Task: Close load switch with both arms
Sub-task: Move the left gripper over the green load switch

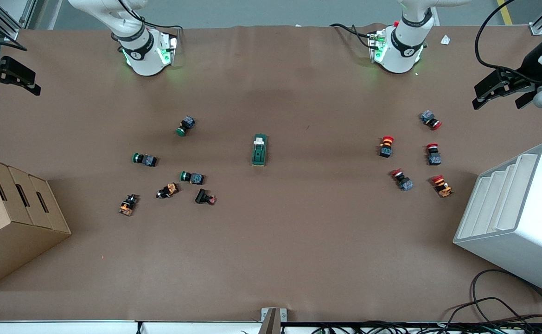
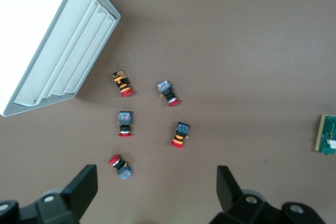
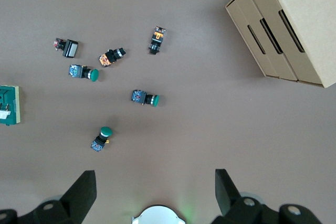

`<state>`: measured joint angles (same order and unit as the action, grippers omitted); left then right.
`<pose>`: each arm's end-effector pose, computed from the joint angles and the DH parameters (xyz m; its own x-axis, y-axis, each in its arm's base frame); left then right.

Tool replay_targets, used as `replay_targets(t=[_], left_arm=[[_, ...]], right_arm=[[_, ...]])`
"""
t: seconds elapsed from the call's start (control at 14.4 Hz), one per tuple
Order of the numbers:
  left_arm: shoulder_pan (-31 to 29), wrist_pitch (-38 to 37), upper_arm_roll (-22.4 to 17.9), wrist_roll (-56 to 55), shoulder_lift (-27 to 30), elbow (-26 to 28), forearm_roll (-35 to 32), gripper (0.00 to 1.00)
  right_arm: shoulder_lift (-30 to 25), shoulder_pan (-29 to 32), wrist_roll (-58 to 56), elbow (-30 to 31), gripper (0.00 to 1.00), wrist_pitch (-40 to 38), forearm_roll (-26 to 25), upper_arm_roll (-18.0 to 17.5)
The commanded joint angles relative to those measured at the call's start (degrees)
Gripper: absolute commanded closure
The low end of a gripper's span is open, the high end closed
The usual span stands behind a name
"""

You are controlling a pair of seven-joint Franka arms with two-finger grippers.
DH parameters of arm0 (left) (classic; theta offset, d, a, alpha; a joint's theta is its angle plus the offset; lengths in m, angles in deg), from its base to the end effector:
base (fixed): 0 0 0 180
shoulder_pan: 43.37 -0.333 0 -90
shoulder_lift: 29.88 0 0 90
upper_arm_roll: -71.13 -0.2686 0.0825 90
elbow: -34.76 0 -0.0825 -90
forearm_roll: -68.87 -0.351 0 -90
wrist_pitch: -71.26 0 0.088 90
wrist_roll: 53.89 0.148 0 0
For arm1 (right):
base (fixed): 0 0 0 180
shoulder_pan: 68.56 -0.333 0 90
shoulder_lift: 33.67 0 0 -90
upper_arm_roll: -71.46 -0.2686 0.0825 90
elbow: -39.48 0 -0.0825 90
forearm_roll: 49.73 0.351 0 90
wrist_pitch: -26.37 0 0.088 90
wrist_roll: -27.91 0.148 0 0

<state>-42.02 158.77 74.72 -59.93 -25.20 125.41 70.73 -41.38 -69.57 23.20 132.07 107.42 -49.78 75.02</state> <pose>0.4943 -0.0488 0.5688 0.9996 0.0178 0.0237 0.0171 -0.9994 0.0299 0.4654 -0.0226 0.5701 0.9971 0.0388 -0.0662 0.0380 -0.9992 -0.0129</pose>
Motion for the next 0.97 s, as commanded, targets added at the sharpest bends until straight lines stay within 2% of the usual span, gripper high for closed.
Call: replay_targets(t=[0.0, 0.42, 0.62, 0.9], left_arm=[[-0.04, -1.2, 0.1, -0.21, -0.64, -1.44, 0.16, 0.0], [0.66, -0.76, 0.36, 0.59, -2.04, -1.52, 0.69, 0.0], [4.96, 3.26, 5.18, -3.7, -4.85, -1.26, 0.43, 0.0], [10.06, 10.03, 13.35, -21.61, -9.5, -1.17, -0.1, 0.0]], right_arm=[[-1.44, -0.3, -0.3, 1.37, 0.0, 0.16, -1.01, -0.13], [-1.44, -0.3, -0.3, 1.37, 0.0, 0.16, -1.09, -0.13], [-1.44, -0.3, -0.3, 1.37, 0.0, 0.16, -1.09, -0.13], [-1.44, -0.3, -0.3, 1.37, 0.0, 0.07, -1.09, -0.21]])
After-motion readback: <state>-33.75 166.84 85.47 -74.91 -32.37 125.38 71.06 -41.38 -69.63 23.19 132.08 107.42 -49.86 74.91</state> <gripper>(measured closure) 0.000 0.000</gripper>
